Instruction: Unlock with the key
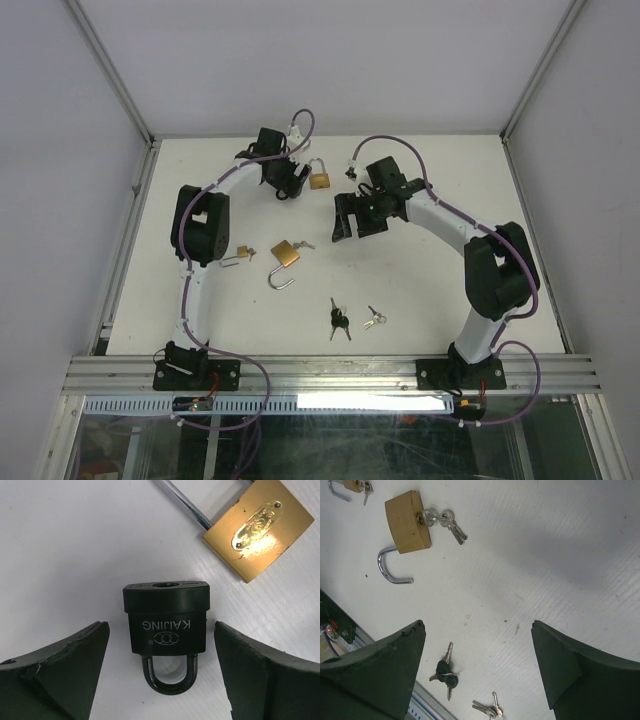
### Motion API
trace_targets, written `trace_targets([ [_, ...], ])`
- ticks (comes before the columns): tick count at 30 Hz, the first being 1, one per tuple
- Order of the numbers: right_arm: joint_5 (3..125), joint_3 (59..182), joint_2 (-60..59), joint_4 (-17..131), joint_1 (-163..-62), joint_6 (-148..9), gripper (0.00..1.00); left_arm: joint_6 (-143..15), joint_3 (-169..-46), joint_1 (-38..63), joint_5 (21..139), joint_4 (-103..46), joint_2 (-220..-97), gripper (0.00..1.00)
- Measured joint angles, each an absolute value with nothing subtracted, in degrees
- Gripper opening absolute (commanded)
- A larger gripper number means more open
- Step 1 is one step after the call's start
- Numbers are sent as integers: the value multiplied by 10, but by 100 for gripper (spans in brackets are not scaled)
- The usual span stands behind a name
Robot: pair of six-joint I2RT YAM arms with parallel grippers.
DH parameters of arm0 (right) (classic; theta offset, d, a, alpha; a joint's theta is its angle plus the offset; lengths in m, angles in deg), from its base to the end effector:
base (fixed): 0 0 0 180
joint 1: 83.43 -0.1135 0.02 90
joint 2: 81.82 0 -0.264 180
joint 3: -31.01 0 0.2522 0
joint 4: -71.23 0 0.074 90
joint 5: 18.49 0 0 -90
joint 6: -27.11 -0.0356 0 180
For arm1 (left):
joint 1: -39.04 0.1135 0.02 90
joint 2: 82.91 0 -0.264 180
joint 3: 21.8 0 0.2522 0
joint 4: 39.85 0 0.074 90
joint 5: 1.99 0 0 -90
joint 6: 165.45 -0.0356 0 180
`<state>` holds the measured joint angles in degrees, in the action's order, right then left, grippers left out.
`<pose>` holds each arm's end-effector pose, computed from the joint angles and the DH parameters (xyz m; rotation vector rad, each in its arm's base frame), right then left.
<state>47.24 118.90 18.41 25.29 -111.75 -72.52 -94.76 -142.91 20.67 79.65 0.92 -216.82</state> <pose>0.3181 0.1880 0.2289 -0.5895 2.5861 0.7829 0.4861 -0.1669 0.1599 0.8640 2.3461 -0.1759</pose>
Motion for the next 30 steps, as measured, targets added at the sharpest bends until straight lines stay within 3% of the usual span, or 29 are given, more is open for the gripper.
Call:
trace_targets([
  [3, 473, 1189, 184, 250, -1117, -722, 89, -954, -1431, 206, 794, 10, -2170, 66],
  [7, 473, 1189, 184, 250, -1116, -719, 89, -965, -1431, 206, 781, 13, -2171, 33],
  [12, 469, 1190, 184, 247, -1115, -715, 89, -1001, -1429, 209, 738, 13, -2171, 0],
  [20, 390, 1174, 134, 263, -1086, -663, 90, -1049, -1377, 223, 588, 74, -2122, 0],
  [23, 350, 1107, 18, 325, -1074, -582, 99, -1055, -1361, 234, 501, 139, -2079, 0],
  [26, 298, 1034, -121, 392, -1080, -439, 100, -1063, -1337, 241, 404, 194, -2002, 0],
  [30, 268, 1022, -184, 426, -1108, -278, 100, -1099, -1310, 228, 292, 277, -1889, 0],
])
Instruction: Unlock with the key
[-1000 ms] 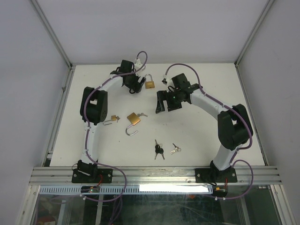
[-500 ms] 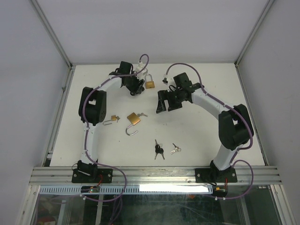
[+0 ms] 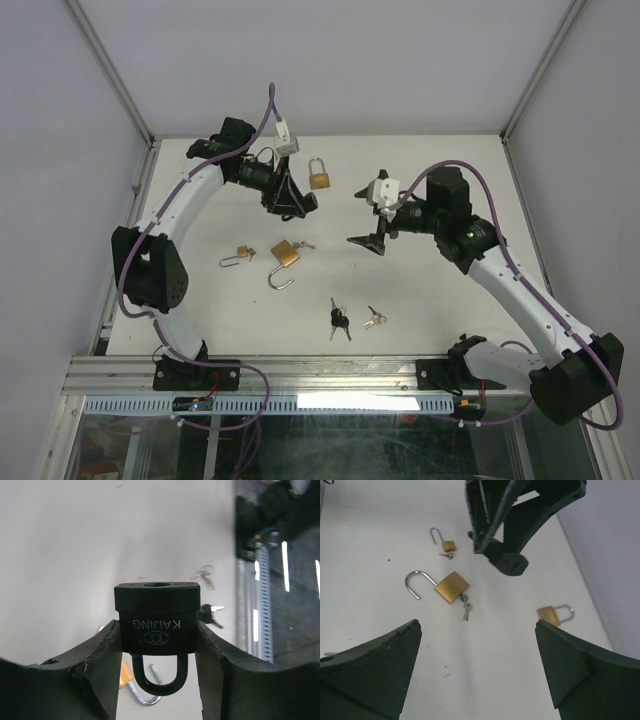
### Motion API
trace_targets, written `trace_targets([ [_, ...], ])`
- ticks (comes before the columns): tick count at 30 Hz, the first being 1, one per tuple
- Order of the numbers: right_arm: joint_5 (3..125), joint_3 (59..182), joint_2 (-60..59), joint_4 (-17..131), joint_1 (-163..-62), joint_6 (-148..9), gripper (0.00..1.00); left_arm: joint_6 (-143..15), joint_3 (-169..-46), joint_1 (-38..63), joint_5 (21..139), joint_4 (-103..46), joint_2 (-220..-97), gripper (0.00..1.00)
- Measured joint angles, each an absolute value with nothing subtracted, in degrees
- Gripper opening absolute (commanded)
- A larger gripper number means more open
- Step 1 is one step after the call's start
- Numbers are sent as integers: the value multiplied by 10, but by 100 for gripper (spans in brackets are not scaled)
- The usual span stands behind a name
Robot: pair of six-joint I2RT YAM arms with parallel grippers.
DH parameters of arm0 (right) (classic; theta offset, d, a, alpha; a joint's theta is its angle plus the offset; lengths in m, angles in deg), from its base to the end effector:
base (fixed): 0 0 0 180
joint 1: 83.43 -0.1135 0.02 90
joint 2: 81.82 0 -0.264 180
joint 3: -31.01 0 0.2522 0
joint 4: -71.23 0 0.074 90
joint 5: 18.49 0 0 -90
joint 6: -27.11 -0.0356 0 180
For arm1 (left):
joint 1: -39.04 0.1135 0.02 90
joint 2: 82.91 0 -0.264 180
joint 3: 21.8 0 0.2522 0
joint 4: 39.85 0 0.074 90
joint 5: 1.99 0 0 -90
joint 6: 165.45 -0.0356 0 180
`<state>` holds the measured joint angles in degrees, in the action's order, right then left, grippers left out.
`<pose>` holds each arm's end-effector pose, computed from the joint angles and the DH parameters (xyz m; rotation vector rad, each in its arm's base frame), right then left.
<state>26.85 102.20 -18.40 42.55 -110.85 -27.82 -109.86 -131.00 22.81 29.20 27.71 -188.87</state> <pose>0.2055 0.1348 0.3482 -1.3748 1.2805 0.6579 0.3606 -0.1367 0.2983 1.2468 1.9465 -1.1934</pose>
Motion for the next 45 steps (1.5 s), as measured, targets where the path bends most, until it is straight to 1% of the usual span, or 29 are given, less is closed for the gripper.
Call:
trace_targets([
  [4, 262, 1048, -162, 423, -1135, -158, 99, -1166, -1305, 185, 202, 385, -1813, 0],
  [9, 262, 1072, -148, 398, -1204, -45, 96, -1250, -1305, 159, 131, 506, -1802, 0],
  [11, 260, 1080, -148, 391, -1229, -14, 90, -1274, -1305, 159, 125, 529, -1804, 0],
  [12, 259, 1087, -148, 383, -1236, -1, 85, -1285, -1305, 158, 123, 538, -1804, 0],
  [13, 257, 1097, -147, 373, -1240, 10, 77, -1295, -1305, 158, 120, 545, -1804, 0],
  [15, 257, 1119, -145, 352, -1250, 34, 70, -1315, -1305, 157, 111, 556, -1804, 0],
  [20, 267, 1140, -146, 321, -1293, 79, 69, -1377, -1304, 141, 109, 566, -1799, 0],
  [26, 298, 1140, -149, 279, -1332, 123, 71, -1450, -1296, 113, 113, 570, -1757, 0],
  [29, 319, 1143, -155, 255, -1341, 150, 68, -1474, -1295, 88, 120, 573, -1731, 0],
  [32, 328, 1143, -168, 241, -1350, 169, 59, -1486, -1295, 75, 127, 576, -1723, 0],
  [36, 338, 1143, -172, 241, -1352, 183, 50, -1493, -1295, 71, 132, 576, -1724, 0],
  [40, 344, 1143, -172, 240, -1358, 189, 37, -1492, -1295, 68, 131, 577, -1725, 0],
  [41, 347, 1143, -172, 236, -1360, 189, 33, -1491, -1295, 68, 131, 577, -1725, 0],
  [43, 351, 1143, -172, 232, -1363, 192, 22, -1486, -1295, 68, 131, 579, -1725, 0],
  [45, 353, 1143, -172, 229, -1366, 193, 4, -1482, -1295, 68, 131, 582, -1726, 0],
])
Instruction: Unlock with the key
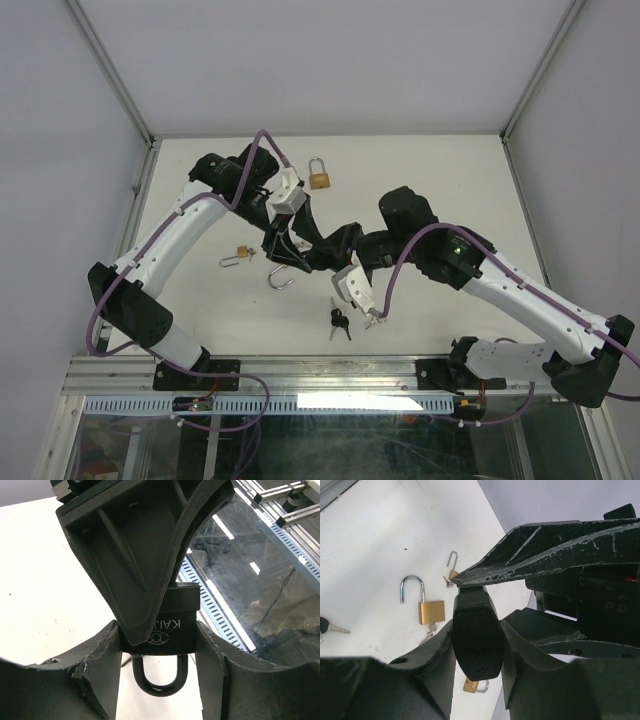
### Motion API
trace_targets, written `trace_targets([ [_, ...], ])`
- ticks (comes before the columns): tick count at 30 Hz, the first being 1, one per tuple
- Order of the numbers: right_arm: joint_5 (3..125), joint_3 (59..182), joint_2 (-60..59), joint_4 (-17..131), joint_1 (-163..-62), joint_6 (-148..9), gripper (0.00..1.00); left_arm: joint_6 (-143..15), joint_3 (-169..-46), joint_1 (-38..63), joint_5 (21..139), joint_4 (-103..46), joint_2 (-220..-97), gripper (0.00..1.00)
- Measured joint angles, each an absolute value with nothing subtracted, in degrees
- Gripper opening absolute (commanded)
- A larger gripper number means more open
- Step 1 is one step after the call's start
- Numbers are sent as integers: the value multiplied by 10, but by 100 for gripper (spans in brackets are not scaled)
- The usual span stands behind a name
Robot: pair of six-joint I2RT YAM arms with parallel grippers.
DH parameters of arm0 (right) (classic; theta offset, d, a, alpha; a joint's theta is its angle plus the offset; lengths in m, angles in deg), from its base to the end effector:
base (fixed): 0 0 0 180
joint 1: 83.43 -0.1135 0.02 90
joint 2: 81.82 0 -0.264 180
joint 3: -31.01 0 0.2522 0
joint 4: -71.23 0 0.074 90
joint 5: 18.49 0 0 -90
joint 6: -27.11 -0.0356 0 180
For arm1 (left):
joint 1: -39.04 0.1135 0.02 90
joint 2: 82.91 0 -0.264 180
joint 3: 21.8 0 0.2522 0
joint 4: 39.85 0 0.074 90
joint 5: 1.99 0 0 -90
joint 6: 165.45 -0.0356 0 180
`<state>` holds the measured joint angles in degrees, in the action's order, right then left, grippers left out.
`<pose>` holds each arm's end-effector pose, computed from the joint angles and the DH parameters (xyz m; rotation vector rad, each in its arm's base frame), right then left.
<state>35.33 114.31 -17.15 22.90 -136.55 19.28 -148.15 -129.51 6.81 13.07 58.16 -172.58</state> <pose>0.1244 0.2008 0.3818 -1.9568 0.4021 0.3347 0.2124 -0.1746 0.3736 1.7727 1.1816 -1.4642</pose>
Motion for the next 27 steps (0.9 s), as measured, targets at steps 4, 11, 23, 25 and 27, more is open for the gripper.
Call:
trace_targets([
  [4, 358, 1143, -172, 229, -1366, 184, 0, -1478, -1295, 68, 130, 582, -1728, 53],
  [11, 392, 1105, -173, 303, -1364, 29, 0, -1468, -1296, 77, 129, 573, -1727, 99],
  [23, 465, 936, -231, 579, -1284, -400, 0, -1208, -1055, 128, 250, 105, -1476, 99],
  [25, 462, 922, -234, 637, -1268, -459, 0, -1175, -1044, 128, 253, 60, -1477, 99],
  [27, 446, 908, -238, 696, -1249, -514, 0, -1135, -1026, 128, 264, 14, -1489, 96],
])
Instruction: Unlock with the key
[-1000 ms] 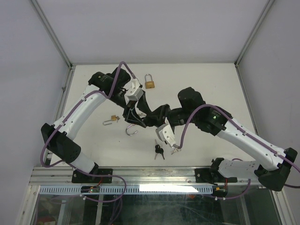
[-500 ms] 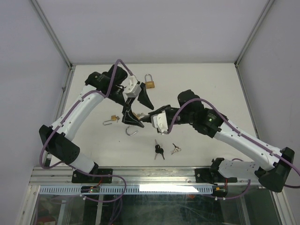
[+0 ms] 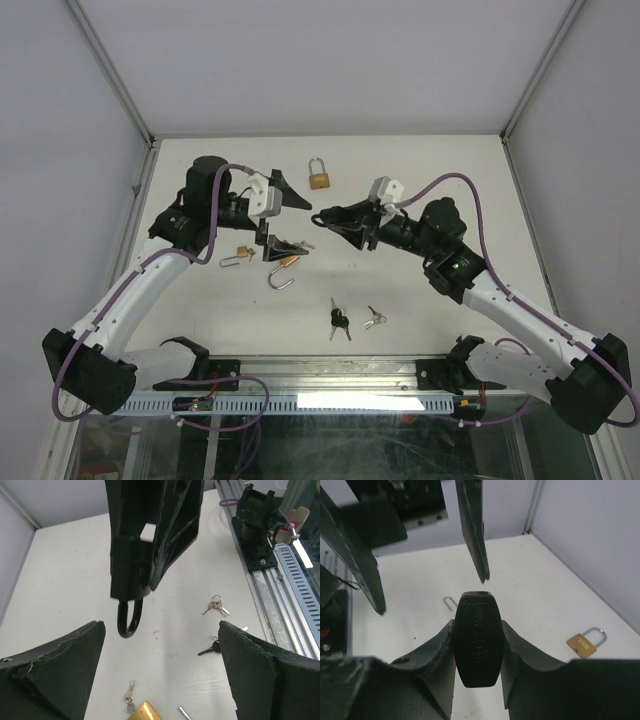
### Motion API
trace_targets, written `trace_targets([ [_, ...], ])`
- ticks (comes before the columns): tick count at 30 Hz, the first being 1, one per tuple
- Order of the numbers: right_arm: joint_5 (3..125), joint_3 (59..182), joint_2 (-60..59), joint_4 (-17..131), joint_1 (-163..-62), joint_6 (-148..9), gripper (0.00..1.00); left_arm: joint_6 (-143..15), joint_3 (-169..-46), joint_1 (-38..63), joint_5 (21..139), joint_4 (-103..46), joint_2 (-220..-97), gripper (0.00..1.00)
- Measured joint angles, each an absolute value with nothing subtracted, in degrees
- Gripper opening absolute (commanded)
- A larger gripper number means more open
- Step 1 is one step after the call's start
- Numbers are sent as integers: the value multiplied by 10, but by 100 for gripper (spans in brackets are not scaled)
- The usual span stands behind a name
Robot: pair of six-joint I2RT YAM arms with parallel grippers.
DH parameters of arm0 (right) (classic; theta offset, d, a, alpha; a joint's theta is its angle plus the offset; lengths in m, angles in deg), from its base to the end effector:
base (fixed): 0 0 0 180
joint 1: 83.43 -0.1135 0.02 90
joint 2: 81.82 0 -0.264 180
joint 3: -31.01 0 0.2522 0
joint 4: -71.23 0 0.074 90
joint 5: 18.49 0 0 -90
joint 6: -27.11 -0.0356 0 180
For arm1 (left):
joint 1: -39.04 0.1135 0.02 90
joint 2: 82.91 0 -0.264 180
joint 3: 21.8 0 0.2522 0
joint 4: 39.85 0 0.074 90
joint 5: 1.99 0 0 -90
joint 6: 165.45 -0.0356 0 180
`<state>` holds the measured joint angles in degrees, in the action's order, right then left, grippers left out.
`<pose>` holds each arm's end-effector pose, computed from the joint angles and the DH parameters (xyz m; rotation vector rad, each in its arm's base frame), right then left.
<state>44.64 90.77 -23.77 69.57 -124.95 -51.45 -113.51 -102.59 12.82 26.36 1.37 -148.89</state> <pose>0.1676 0.1699 0.3451 -1.0423 1.2454 0.7746 0.1995 -0.1332 0.3787 1.4952 1.1498 -0.9369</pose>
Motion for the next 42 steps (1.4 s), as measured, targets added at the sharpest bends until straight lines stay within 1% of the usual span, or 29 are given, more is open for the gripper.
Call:
trace_targets([
  [2, 434, 901, -238, 741, -1237, -558, 0, -1094, -1007, 128, 272, -26, -1501, 91],
  [5, 411, 899, -238, 802, -1228, -612, 0, -1043, -987, 128, 285, -81, -1511, 76],
  [6, 404, 899, -238, 816, -1228, -622, 0, -1026, -983, 128, 289, -100, -1511, 74],
  [8, 386, 899, -238, 840, -1228, -641, 0, -999, -980, 126, 290, -136, -1511, 72],
  [9, 380, 899, -238, 846, -1228, -644, 0, -987, -980, 124, 290, -155, -1511, 69],
  [10, 374, 899, -238, 852, -1229, -650, 0, -977, -980, 121, 290, -172, -1511, 63],
  [11, 369, 899, -237, 855, -1229, -652, 0, -967, -980, 116, 290, -185, -1511, 54],
  [16, 357, 900, -231, 864, -1229, -660, 0, -935, -981, 109, 268, -215, -1511, 0],
  [21, 339, 902, -230, 864, -1229, -655, 0, -931, -983, 109, 246, -206, -1511, 0],
  [22, 336, 902, -229, 864, -1228, -655, 14, -936, -986, 109, 245, -200, -1511, 0],
  [23, 332, 903, -229, 864, -1227, -653, 41, -946, -990, 109, 246, -192, -1512, 0],
  [24, 330, 904, -228, 863, -1227, -650, 64, -959, -993, 109, 248, -183, -1511, 0],
  [25, 330, 905, -228, 862, -1227, -646, 82, -976, -996, 109, 251, -175, -1511, 0],
  [26, 331, 908, -228, 858, -1227, -649, 96, -994, -997, 108, 256, -171, -1510, 0],
  [27, 330, 911, -229, 858, -1226, -647, 99, -1021, -997, 106, 272, -161, -1508, 0],
  [31, 331, 923, -264, 849, -1214, -616, 100, -1121, -997, 106, 313, -129, -1500, 0],
  [34, 340, 928, -308, 834, -1195, -599, 99, -1172, -997, 106, 319, -122, -1485, 0],
  [38, 403, 941, -357, 809, -1178, -609, 100, -1200, -1010, 106, 298, -119, -1468, 0],
  [42, 474, 996, -354, 744, -1169, -655, 99, -1229, -1033, 97, 298, -122, -1462, 0],
])
